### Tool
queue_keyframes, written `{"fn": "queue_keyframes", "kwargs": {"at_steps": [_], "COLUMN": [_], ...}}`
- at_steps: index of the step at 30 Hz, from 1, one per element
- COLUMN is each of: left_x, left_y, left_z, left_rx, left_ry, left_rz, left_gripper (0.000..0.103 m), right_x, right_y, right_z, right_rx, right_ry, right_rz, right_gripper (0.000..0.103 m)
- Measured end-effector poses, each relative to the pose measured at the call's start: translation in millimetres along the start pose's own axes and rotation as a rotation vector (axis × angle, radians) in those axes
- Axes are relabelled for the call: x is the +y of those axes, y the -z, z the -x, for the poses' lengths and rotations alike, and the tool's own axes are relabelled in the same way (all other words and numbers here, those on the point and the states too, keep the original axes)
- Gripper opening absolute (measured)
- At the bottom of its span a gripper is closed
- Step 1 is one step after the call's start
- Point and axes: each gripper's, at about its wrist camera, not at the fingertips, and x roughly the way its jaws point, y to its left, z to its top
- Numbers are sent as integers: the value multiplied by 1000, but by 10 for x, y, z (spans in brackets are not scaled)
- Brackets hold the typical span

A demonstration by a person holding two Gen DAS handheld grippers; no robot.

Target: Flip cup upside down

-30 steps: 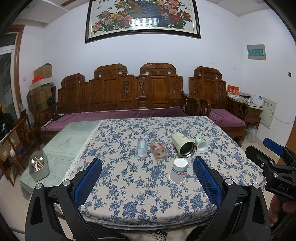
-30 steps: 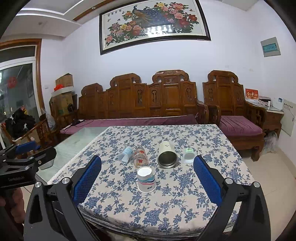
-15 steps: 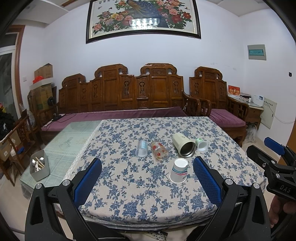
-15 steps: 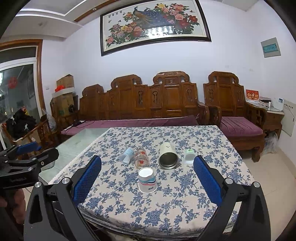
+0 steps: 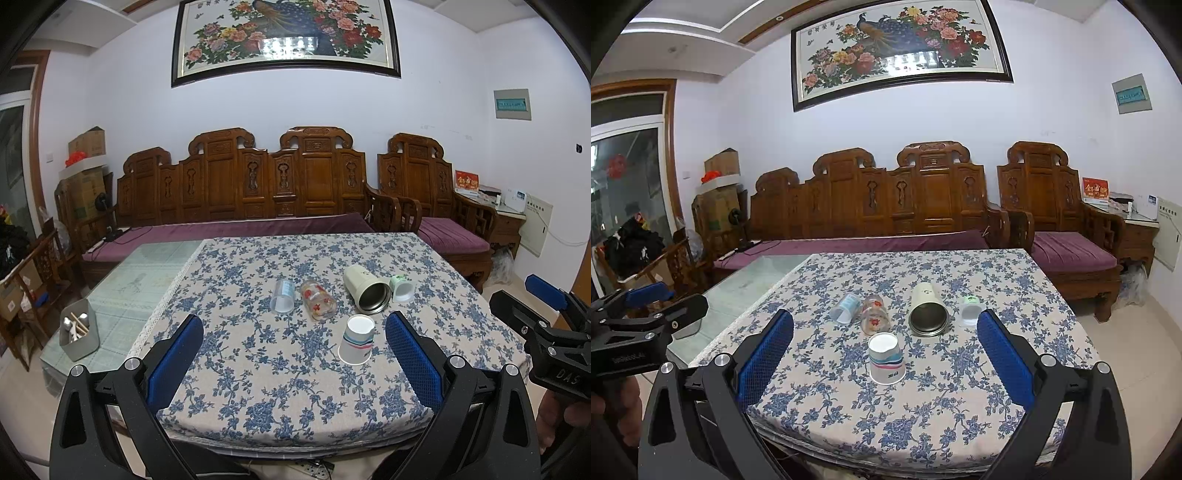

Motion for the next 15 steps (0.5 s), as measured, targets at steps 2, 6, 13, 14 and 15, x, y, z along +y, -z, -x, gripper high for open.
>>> {"fn": "queue_keyframes", "kwargs": {"at_steps": [2,6,13,14,15], "left_x": [1,-1,-7,-7,-7], "left_y": [0,-17,-27,-26,-26], "left_z": [0,15,48,48,48], "left_rx": [-1,-4,-7,-7,-6], "left_ry": [0,2,2,3,3], "left_rz": [-1,0,1,1,1], "left_gripper": [95,95,95,95,95], "right_x": [0,2,7,6,5], "right_y": [1,1,-4,-4,-4], "right_z": [0,3,3,2,2], "right_rx": [0,-2,-1,-1,-1], "right_ry": [0,0,0,-1,0], "right_rz": [-1,0,0,1,1], "right_gripper": [100,100,100,100,100]}}
